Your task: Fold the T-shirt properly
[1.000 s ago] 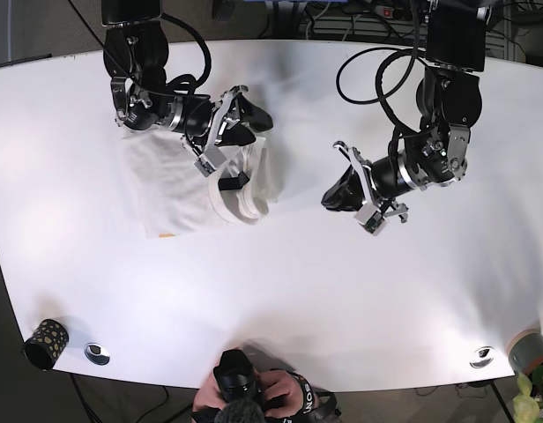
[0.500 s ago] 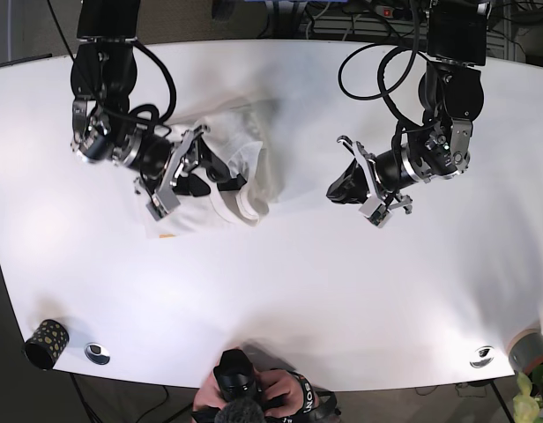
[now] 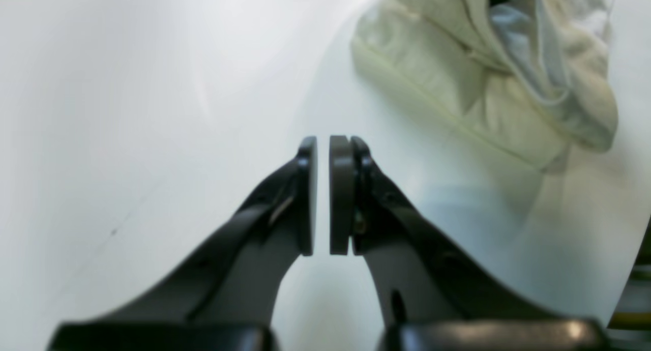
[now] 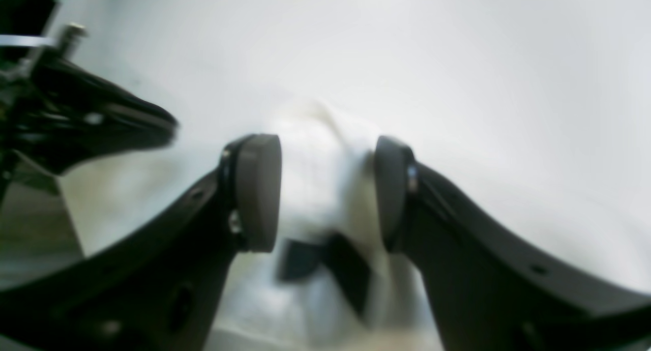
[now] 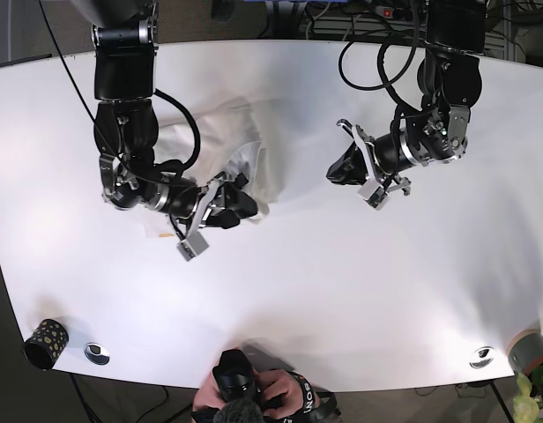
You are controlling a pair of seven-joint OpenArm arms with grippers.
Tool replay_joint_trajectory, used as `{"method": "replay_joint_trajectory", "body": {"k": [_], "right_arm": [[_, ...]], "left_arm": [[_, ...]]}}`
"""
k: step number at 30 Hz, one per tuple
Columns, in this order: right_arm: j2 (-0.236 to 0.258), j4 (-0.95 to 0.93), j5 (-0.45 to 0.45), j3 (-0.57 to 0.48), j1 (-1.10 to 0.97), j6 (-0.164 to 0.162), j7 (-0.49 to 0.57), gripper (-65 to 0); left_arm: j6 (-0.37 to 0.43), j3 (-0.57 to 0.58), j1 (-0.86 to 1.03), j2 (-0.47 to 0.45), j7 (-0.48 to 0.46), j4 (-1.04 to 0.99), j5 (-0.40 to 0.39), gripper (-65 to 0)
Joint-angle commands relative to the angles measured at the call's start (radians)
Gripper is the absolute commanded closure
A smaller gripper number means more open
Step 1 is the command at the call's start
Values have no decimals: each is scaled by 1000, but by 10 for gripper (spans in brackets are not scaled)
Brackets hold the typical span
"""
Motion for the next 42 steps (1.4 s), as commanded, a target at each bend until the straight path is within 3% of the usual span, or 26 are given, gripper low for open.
{"method": "replay_joint_trajectory", "body": {"k": [1,5,13,18,26,29,35,42], "right_arm": [[2,-6,24,-49,12,13,35,-276],[1,-36,23,-126,-14,13,73,-276],[4,-75,29,-159,-43,13,128,-276],[33,90,32,-152,-68,13,90,-276],[62,240,26,52,-97,13,-7,-276],[102,232,26,155,-97,13,-20,-276],[194,154,24,247,-92,13,-17,-276],[254,5,-22,307,-72,13,38,-276]], "left_arm": [[-5,-4,-14,-6,-24,23,-21,-29],[-5,-4,-14,-6,-24,22,-21,-29],[-5,-3,-20,-6,-24,19,-20,-29],[-5,-1,-25,-6,-24,26,-20,-29],[-5,45,-68,0,-24,28,-21,-29],[-5,86,-103,7,-24,26,-21,-29],[-5,214,-163,92,-24,22,-21,-29],[-5,338,-198,231,-24,-4,-15,-29]]}}
